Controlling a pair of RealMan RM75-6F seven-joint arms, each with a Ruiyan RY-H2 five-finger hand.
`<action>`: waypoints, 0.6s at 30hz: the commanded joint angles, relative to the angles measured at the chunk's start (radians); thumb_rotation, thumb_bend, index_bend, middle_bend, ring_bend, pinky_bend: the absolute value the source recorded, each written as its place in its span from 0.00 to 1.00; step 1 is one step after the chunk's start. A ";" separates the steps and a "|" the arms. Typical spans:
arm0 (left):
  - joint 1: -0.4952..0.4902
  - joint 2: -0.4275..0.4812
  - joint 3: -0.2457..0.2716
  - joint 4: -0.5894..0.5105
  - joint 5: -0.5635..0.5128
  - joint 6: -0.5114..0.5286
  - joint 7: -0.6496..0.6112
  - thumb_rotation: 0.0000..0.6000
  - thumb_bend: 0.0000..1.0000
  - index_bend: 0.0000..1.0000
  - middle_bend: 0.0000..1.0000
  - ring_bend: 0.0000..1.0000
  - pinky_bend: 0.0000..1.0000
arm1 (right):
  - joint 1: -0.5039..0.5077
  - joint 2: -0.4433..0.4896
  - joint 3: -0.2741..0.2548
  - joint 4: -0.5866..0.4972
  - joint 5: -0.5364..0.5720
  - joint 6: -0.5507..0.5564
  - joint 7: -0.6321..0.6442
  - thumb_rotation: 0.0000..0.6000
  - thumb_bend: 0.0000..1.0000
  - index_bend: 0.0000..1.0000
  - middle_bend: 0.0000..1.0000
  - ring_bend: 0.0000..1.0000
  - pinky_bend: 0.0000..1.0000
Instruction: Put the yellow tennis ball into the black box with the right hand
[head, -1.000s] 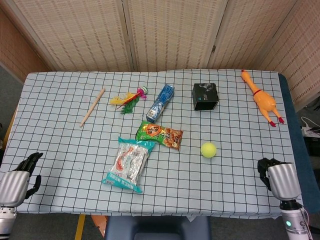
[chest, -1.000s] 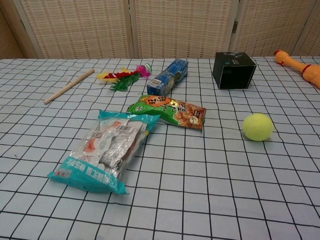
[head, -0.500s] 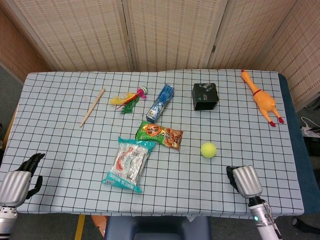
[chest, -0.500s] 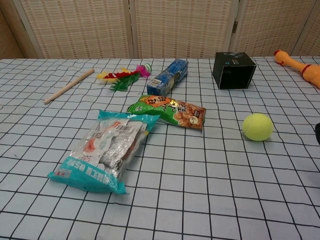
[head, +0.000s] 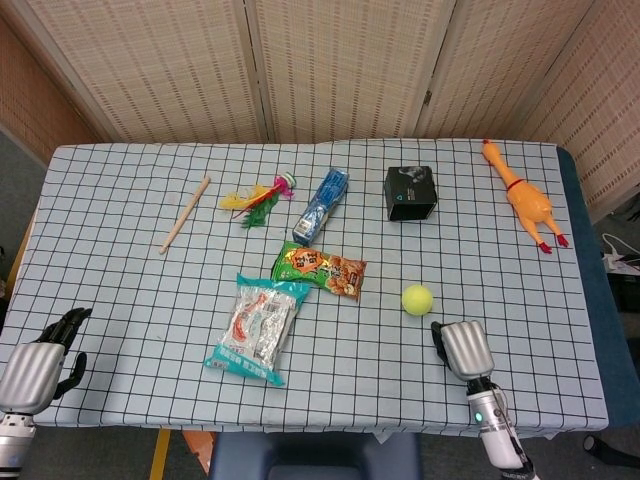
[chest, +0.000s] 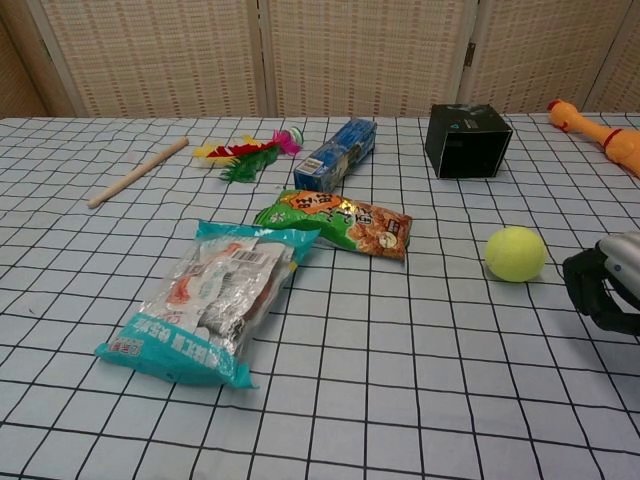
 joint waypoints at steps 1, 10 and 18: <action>-0.001 0.000 0.002 -0.001 0.006 0.001 0.004 1.00 0.55 0.13 0.12 0.24 0.62 | 0.026 -0.047 0.009 0.060 0.010 -0.020 0.026 1.00 0.95 0.92 0.83 0.83 1.00; 0.000 0.000 0.005 -0.001 0.014 0.006 0.004 1.00 0.54 0.13 0.12 0.24 0.62 | 0.071 -0.119 0.017 0.163 -0.007 -0.017 0.050 1.00 0.95 0.92 0.83 0.83 1.00; 0.000 0.002 0.006 -0.002 0.017 0.007 -0.001 1.00 0.55 0.13 0.12 0.24 0.62 | 0.112 -0.175 0.039 0.272 0.018 -0.050 0.080 1.00 0.95 0.92 0.83 0.83 1.00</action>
